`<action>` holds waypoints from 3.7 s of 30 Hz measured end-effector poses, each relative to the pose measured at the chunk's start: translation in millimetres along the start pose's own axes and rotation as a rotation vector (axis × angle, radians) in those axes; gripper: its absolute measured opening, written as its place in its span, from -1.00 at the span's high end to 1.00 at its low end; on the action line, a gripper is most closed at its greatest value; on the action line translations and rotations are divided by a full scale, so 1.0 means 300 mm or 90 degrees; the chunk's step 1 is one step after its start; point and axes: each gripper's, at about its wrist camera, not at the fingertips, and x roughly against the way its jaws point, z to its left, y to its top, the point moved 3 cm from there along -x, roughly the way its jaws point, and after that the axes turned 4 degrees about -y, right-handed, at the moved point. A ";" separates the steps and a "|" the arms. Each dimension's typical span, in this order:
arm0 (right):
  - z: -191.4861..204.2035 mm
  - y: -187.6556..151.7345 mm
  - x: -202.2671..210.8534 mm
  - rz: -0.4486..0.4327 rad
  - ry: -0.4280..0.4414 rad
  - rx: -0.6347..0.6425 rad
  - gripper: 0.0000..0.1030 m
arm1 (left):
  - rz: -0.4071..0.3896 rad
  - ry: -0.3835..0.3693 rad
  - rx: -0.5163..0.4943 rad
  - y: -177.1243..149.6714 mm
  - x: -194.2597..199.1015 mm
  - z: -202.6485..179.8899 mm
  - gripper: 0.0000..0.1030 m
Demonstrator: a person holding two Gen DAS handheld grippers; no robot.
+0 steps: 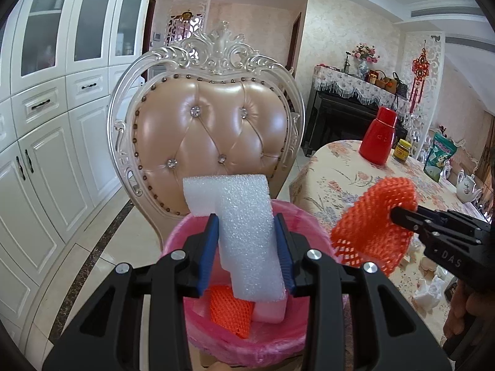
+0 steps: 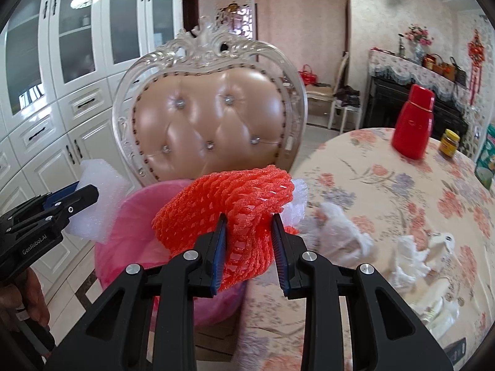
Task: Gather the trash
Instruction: 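Carry both items over the pink wastebasket and open both tools to drop them, then move both tools back over the table toward the tissues and box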
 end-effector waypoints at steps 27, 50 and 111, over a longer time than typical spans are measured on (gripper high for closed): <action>0.160 -0.026 -0.132 0.048 0.038 0.048 -0.12 | -0.002 0.002 0.022 0.014 0.018 0.061 -0.10; -0.107 -0.098 0.025 0.010 -0.034 -0.024 -0.25 | 0.013 -0.028 -0.006 -0.006 -0.013 -0.105 -0.19; -0.923 -0.662 0.367 0.078 -0.191 -0.176 -0.65 | 0.205 -0.243 -0.185 -0.448 -0.208 -1.069 -0.19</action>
